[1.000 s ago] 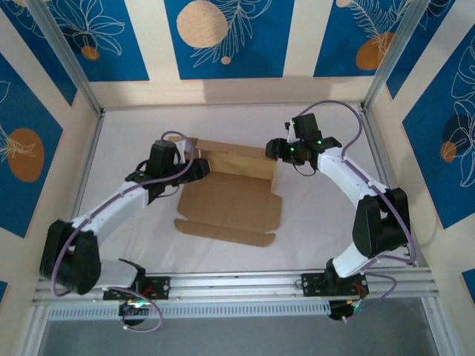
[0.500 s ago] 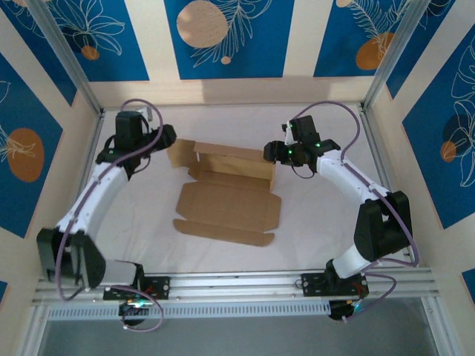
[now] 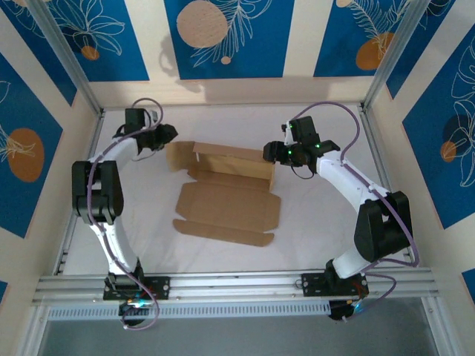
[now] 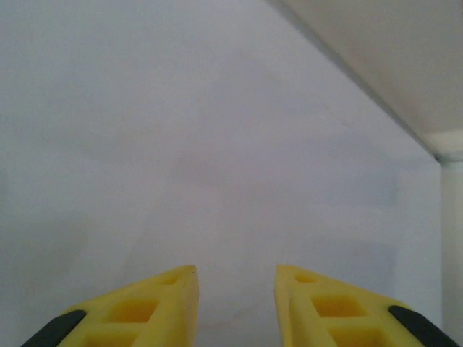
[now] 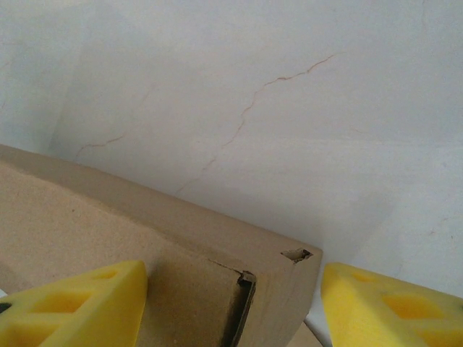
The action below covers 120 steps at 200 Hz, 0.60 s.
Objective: Fold the paper box
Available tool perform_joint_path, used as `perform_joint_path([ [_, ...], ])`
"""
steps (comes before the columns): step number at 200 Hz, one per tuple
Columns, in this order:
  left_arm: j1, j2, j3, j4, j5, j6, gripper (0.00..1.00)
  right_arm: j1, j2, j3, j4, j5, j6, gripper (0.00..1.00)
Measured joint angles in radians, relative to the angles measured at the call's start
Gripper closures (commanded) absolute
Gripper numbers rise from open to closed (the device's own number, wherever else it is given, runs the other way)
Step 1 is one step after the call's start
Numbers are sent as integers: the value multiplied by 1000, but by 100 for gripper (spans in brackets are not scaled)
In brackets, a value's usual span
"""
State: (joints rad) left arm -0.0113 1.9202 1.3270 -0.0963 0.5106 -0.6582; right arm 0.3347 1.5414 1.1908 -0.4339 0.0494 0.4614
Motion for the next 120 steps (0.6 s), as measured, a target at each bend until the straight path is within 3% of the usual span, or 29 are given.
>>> perform_joint_path([
  [55,-10,-206,-412,306,95,-274,68,0,3,-10,29,-3,41,34],
  [81,-43,-247,-502,426,103,-357,67,6,7,-11,40,-3,55,34],
  [120,-131,-326,-587,469,59,-381,66,18,7,-30,74,-3,79,34],
])
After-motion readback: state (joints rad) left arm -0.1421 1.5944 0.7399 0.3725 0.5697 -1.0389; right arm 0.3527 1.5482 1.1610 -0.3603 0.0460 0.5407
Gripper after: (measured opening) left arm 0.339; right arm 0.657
